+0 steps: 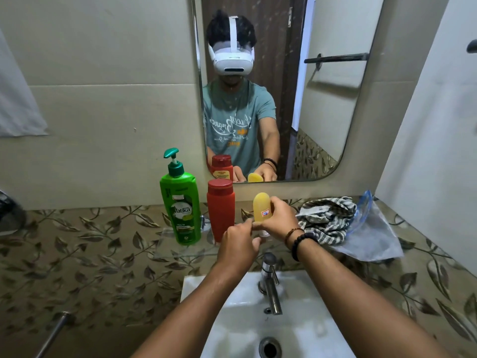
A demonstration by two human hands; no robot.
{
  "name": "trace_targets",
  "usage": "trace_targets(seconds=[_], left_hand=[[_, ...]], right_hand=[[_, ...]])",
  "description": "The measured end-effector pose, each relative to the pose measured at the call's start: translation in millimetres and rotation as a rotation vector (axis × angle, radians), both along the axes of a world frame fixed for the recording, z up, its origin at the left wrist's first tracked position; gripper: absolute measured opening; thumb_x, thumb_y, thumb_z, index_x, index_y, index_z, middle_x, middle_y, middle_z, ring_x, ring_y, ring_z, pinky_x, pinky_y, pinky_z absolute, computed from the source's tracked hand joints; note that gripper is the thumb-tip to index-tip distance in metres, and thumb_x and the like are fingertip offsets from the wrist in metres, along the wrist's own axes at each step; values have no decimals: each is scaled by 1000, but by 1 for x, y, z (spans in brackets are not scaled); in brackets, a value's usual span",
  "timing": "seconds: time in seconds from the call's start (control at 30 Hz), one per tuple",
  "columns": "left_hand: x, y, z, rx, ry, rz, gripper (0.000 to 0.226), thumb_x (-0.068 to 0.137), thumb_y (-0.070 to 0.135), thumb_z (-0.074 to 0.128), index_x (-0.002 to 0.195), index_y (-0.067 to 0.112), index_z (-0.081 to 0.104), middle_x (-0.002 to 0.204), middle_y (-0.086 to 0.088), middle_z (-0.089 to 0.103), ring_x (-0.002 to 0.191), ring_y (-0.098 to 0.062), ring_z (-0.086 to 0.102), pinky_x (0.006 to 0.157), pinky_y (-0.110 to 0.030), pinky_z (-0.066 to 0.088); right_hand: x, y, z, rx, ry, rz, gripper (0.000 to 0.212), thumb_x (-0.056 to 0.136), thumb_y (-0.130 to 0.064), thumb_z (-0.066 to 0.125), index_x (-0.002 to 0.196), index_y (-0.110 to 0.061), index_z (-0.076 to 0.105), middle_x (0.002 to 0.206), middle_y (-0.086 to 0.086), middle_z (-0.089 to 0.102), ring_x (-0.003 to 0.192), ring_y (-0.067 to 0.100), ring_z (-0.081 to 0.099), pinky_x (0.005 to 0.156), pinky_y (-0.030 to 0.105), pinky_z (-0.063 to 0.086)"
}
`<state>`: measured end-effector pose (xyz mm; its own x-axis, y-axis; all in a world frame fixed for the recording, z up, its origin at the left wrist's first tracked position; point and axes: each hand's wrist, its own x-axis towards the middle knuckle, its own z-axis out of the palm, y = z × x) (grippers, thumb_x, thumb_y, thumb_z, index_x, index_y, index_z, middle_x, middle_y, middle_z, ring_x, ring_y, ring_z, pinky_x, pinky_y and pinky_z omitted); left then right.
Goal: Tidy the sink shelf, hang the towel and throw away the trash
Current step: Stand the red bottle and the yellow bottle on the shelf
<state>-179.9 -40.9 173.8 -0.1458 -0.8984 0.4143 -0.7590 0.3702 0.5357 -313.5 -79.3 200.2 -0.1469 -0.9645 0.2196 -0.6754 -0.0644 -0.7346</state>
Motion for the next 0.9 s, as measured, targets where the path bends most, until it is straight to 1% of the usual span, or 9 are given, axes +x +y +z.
trace_targets(seconds=[0.13, 0.27, 0.4, 0.53, 0.6, 0.67, 0.77, 0.83, 0.9], left_hand=[[-1, -4, 1, 13, 6, 47, 14, 81, 18, 67, 94, 17, 63, 89, -9, 73, 86, -31, 67, 69, -35, 53], [0, -7, -1, 37, -25, 83, 9, 84, 16, 63, 93, 14, 64, 85, -10, 71, 82, -32, 66, 67, -37, 54], [1, -7, -6, 52, -30, 105, 9, 87, 18, 62, 94, 15, 67, 82, -9, 71, 78, -30, 66, 62, -33, 51], [0, -9, -10, 79, -33, 124, 8, 88, 20, 60, 91, 16, 66, 79, -7, 69, 75, -27, 66, 65, -38, 57], [1, -10, -11, 84, -39, 131, 8, 88, 22, 60, 89, 17, 66, 77, -6, 69, 74, -27, 66, 64, -39, 59], [2, -10, -11, 79, -41, 143, 10, 87, 24, 62, 91, 18, 68, 79, -7, 70, 74, -28, 67, 64, -40, 59], [6, -8, -13, 75, -27, 160, 15, 85, 30, 69, 93, 17, 68, 80, -5, 70, 75, -26, 68, 63, -39, 60], [9, -7, -14, 71, -13, 170, 13, 84, 31, 73, 83, 20, 66, 70, 3, 62, 69, -21, 64, 59, -34, 57], [11, -6, -16, 64, -9, 180, 18, 83, 31, 74, 73, 22, 61, 62, 8, 55, 63, -16, 59, 53, -28, 50]], right_hand=[[5, 3, -10, -4, -67, 18, 49, 58, -28, 90, 96, -12, 61, 90, 6, 70, 84, 24, 66, 72, 38, 56], [5, 4, -21, -21, -136, 61, 45, 65, -24, 89, 100, -15, 63, 95, 6, 72, 88, 22, 69, 81, 43, 58], [4, 5, -26, -31, -82, 61, 43, 66, -28, 88, 96, -14, 60, 90, 3, 71, 84, 21, 68, 74, 38, 58], [6, 7, -29, -49, -66, 49, 44, 64, -31, 89, 92, -18, 57, 84, -4, 67, 77, 14, 65, 61, 23, 50], [6, 6, -30, -50, -71, 51, 45, 64, -29, 89, 92, -19, 56, 85, -5, 66, 77, 13, 64, 60, 20, 48], [4, 7, -31, -44, -67, 67, 46, 64, -27, 89, 95, -19, 57, 88, -3, 67, 80, 14, 66, 64, 22, 53], [-2, 8, -28, -10, -81, 110, 56, 62, -14, 90, 108, -17, 58, 99, 2, 69, 89, 16, 68, 75, 29, 59], [-11, 7, -20, -1, -147, 127, 64, 61, 1, 88, 116, -13, 58, 103, 9, 70, 93, 21, 69, 81, 36, 60], [-25, 4, -9, -17, -206, 95, 62, 64, 14, 81, 117, -7, 59, 102, 18, 70, 93, 28, 70, 81, 41, 61]])
